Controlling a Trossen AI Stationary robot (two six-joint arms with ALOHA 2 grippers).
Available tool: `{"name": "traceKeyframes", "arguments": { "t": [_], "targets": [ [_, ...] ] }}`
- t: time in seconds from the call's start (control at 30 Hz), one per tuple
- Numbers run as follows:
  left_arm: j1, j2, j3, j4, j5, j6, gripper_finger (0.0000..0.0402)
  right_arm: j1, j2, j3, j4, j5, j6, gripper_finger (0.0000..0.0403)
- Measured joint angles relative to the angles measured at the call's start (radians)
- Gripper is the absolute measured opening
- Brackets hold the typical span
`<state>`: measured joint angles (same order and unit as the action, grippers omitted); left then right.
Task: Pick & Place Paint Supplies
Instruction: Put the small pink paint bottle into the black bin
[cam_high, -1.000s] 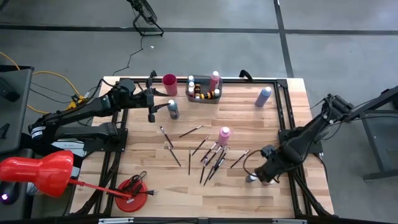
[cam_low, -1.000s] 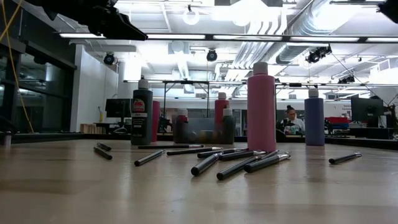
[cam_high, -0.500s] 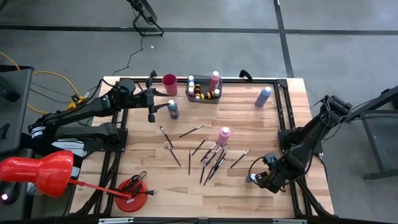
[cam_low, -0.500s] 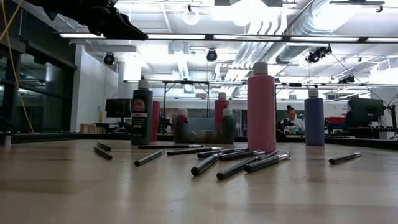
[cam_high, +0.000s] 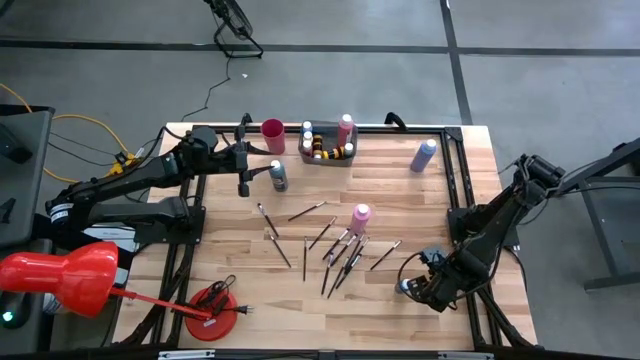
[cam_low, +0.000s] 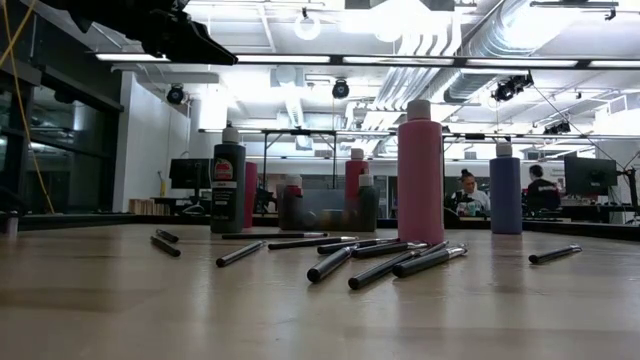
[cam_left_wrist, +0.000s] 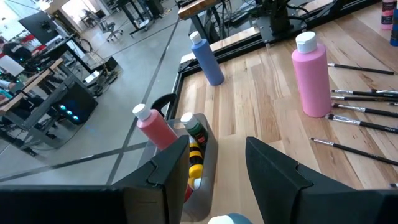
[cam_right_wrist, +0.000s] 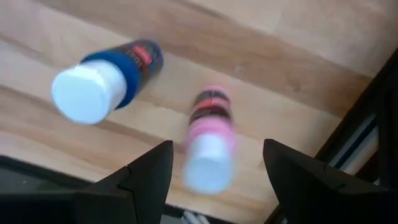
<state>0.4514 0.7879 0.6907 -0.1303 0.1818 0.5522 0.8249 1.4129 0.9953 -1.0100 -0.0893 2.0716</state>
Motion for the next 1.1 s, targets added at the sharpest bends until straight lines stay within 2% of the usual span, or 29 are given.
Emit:
{"name": "traceKeyframes", "arguments": {
  "t": [0.23,0.5,0.63,0.9,1.1],
  "targets": [
    [0.000,0.000,0.000,0.000,0.000,0.000,0.0152,0.016,0.056,0.000,0.029,-0.025,0.006,0.0243],
    [0.000,0.000,0.000,0.000,0.000,0.000,0.0152,0.015,0.057,0.000,0.029,-0.017,0.019,0.0238],
    [0.000,0.000,0.000,0.000,0.000,0.000,0.0152,0.015,0.057,0.000,0.029,-0.017,0.019,0.0209],
    [0.000,0.000,0.000,0.000,0.000,0.000,0.0152,0.015,0.055,0.001,0.025,-0.013,0.019,0.0119],
    [0.000,0.000,0.000,0.000,0.000,0.000,0.0152,0.012,0.040,0.001,0.023,-0.017,-0.021,0.0111]
  ]
}}
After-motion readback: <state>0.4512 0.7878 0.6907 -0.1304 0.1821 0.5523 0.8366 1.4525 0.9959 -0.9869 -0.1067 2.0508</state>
